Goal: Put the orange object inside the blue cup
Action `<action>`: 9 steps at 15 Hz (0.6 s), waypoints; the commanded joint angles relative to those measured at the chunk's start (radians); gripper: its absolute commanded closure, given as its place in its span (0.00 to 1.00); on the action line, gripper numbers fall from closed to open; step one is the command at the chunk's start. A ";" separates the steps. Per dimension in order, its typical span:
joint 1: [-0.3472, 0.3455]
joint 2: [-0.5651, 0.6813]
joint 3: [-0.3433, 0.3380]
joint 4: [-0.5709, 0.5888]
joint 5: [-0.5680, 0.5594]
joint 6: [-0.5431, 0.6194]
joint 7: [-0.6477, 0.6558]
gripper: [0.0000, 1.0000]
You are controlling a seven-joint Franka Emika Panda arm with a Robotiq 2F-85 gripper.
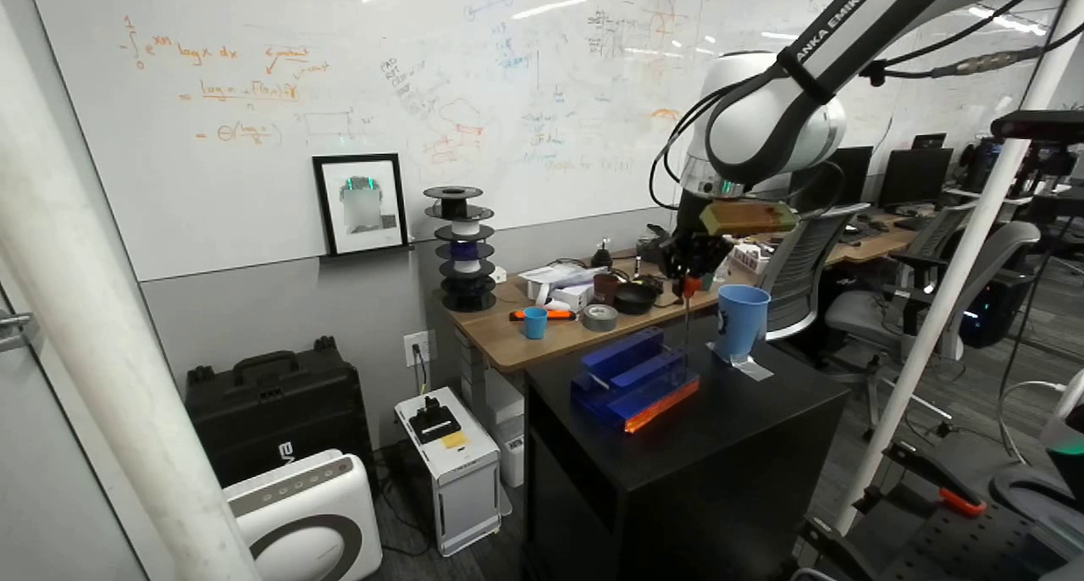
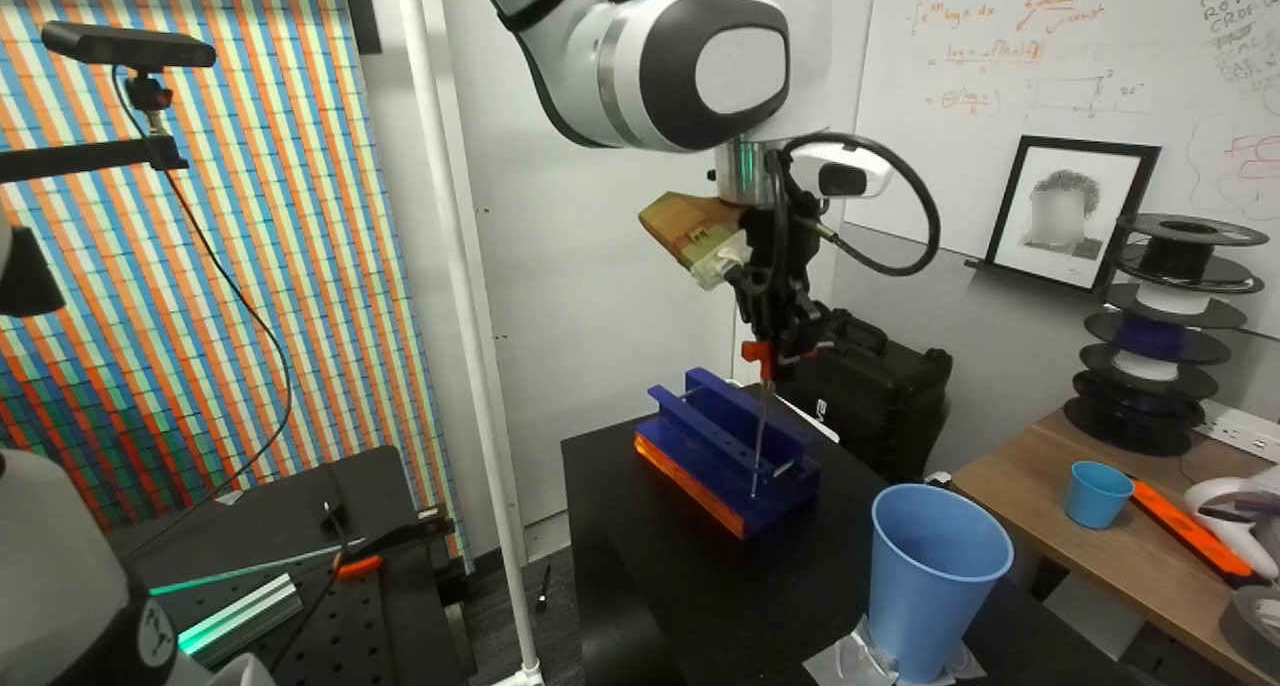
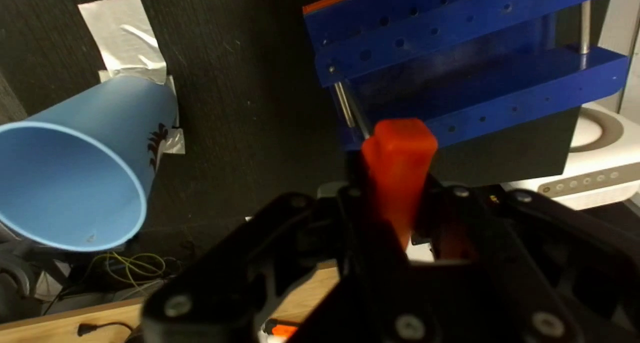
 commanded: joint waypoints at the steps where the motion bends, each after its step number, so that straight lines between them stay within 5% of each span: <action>1: -0.001 -0.208 0.011 -0.114 0.034 -0.017 -0.063 0.84; 9: -0.126 -0.456 -0.035 -0.169 -0.058 -0.068 -0.120 0.84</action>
